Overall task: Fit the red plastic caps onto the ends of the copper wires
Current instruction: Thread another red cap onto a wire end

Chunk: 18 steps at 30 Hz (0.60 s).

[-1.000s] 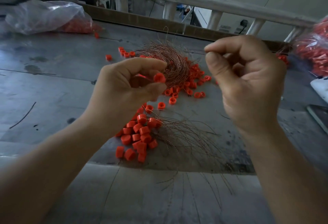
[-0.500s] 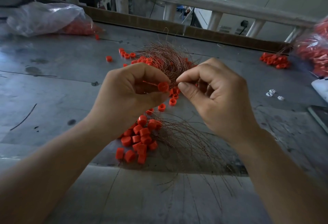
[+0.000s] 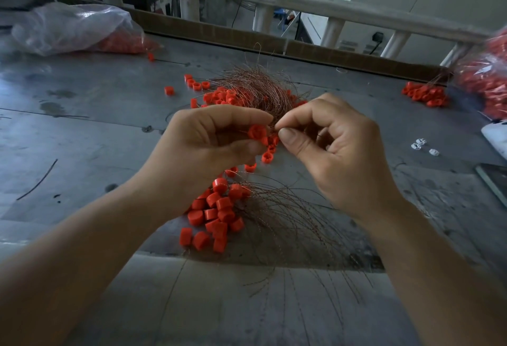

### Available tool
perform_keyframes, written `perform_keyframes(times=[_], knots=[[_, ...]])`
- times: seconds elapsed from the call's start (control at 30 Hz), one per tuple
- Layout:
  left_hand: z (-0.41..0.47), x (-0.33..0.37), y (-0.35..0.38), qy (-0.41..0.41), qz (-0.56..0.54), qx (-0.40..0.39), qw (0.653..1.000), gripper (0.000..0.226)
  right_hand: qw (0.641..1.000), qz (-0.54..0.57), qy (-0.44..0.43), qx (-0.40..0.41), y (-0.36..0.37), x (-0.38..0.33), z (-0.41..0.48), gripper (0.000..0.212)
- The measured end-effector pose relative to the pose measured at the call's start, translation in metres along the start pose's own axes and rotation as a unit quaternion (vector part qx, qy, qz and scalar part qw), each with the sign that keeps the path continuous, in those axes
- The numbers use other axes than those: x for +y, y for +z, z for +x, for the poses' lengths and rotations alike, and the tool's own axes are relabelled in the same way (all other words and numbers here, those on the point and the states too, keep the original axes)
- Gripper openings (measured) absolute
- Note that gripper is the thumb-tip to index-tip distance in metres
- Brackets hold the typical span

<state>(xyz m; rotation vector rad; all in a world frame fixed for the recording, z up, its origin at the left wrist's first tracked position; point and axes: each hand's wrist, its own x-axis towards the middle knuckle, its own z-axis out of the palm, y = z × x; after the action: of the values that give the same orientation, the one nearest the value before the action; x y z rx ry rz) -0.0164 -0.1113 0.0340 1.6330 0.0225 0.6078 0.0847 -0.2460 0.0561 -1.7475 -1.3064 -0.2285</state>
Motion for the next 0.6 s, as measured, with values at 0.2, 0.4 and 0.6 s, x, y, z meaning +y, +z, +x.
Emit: perform_keyframes(times=[0.2,0.4,0.6], knots=[[0.0004,0.0003,0.0003,0.006,-0.018,-0.003,1.000,0.028,1.000,-0.015,-0.001,-0.015,0.0025,-0.0007,-0.0011,0.005],[0.0015,-0.0009,-0.0018,-0.008,-0.052,-0.013,0.999,0.033,1.000,-0.023,0.009,-0.014,0.0012,-0.0001,-0.0008,0.004],[0.0013,-0.0003,-0.0013,-0.018,-0.071,-0.030,0.997,0.036,1.000,-0.012,0.014,-0.014,-0.0003,0.0012,-0.0009,0.008]])
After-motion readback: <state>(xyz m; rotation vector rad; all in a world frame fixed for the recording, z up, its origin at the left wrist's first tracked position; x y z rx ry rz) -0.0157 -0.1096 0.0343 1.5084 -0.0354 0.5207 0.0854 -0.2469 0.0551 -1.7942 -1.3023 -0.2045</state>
